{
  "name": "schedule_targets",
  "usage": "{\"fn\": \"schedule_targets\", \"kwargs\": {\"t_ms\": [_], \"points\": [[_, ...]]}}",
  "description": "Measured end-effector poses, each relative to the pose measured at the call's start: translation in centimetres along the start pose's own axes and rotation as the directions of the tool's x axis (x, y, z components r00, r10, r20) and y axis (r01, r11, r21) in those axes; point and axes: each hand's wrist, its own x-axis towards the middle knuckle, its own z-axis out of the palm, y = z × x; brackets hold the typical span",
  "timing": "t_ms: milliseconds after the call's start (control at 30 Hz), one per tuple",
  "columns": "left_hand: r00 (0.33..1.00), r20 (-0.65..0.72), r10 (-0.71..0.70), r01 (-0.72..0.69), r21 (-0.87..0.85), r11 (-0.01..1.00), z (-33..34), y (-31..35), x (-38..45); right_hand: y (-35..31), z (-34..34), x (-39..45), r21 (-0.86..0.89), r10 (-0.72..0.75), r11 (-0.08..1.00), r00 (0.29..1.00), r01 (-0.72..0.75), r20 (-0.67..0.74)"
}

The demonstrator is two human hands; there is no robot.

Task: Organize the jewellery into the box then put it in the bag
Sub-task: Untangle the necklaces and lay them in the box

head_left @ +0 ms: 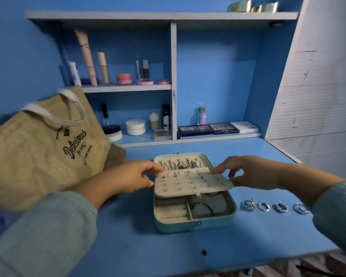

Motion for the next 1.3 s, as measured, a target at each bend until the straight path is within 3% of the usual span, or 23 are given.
{"fn": "schedule_targets", "kwargs": {"t_ms": [233, 433, 633, 1000, 1300], "points": [[0.988, -0.153, -0.037, -0.023, -0.375, 0.927, 0.5, -0.9, 0.2, 0.6, 0.2, 0.8, 0.320, 0.097, 0.947, 0.966, -0.015, -0.241], [0.970, -0.216, -0.111, 0.036, -0.324, 0.945, 0.6, -1.2, 1.6, 0.1, 0.0, 2.7, 0.507, 0.212, 0.862, 0.912, -0.005, -0.352], [0.954, -0.238, -0.180, 0.109, -0.283, 0.953, 0.6, -1.9, 3.1, 0.2, -0.1, 5.3, 0.593, 0.343, 0.800, 0.878, -0.087, -0.335], [0.923, -0.243, -0.299, 0.162, -0.457, 0.874, 1.7, -2.5, 4.9, 0.2, 1.0, 8.5, 0.578, 0.492, 0.768, 0.832, -0.277, -0.255], [0.899, -0.288, -0.330, 0.281, -0.197, 0.939, 1.6, -1.8, 5.3, 0.4, 1.9, 9.6, 0.497, 0.512, 0.800, 0.815, -0.337, -0.271]]}}
